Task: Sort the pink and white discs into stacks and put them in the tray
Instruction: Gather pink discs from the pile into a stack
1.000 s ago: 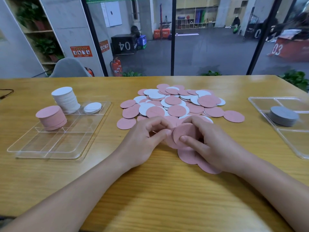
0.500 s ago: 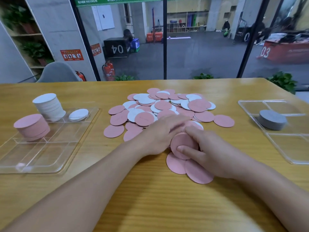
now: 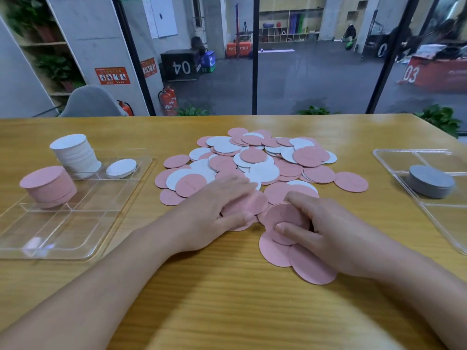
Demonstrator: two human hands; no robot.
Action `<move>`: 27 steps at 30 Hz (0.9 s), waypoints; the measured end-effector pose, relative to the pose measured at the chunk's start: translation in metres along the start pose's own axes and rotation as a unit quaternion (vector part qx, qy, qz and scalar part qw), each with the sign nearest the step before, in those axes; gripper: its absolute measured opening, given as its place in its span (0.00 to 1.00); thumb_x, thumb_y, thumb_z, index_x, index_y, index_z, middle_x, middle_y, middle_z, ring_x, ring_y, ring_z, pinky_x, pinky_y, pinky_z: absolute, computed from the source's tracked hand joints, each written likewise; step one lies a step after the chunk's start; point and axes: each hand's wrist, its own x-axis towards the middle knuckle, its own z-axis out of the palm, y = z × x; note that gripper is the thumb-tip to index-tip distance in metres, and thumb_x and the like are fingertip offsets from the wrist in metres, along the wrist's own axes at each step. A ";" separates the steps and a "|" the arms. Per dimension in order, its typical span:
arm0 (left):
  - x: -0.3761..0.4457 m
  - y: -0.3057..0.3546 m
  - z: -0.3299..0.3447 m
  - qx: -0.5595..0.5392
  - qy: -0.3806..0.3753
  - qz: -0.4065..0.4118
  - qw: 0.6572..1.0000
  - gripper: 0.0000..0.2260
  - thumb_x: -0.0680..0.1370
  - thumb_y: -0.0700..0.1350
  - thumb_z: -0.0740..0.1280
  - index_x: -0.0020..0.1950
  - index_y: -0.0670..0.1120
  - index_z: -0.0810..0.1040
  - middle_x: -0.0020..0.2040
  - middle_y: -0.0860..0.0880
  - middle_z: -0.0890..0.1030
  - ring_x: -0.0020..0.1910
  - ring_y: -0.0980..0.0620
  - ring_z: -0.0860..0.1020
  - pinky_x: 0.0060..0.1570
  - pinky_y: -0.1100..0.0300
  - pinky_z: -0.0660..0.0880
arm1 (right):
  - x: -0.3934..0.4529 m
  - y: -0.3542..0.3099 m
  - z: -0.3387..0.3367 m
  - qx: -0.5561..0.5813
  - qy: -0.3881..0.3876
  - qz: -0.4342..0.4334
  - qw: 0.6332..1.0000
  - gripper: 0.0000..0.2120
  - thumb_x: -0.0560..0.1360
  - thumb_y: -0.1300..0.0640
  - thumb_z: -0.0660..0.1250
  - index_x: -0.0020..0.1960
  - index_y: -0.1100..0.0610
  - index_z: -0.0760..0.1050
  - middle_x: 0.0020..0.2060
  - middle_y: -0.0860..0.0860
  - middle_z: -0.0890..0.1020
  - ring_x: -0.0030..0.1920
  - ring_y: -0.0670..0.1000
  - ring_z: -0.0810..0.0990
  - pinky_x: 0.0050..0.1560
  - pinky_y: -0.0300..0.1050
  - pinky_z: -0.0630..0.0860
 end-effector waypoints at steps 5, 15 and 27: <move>-0.002 0.000 -0.008 0.091 0.012 -0.066 0.994 0.31 0.78 0.73 0.69 0.79 0.63 0.73 0.68 0.66 0.68 0.71 0.59 0.61 0.71 0.56 0.64 | 0.001 -0.001 -0.001 0.009 0.002 -0.001 1.000 0.16 0.83 0.42 0.68 0.45 0.50 0.67 0.36 0.49 0.73 0.35 0.49 0.69 0.37 0.51 0.68; -0.004 0.005 -0.014 -0.220 0.133 -0.028 0.966 0.04 0.83 0.41 0.75 0.49 0.48 0.86 0.36 0.55 0.80 0.28 0.54 0.73 0.34 0.62 0.71 | 0.002 -0.004 0.007 0.036 0.039 -0.008 0.999 0.08 0.83 0.46 0.69 0.50 0.47 0.73 0.40 0.45 0.79 0.40 0.50 0.76 0.39 0.46 0.72; -0.003 0.013 0.000 -0.253 0.116 0.004 0.961 0.12 0.86 0.36 0.68 0.57 0.49 0.89 0.46 0.52 0.88 0.42 0.56 0.84 0.46 0.61 0.81 | 0.002 -0.007 0.015 0.006 0.033 -0.009 0.999 0.08 0.83 0.45 0.68 0.50 0.47 0.73 0.41 0.42 0.80 0.43 0.48 0.78 0.45 0.56 0.78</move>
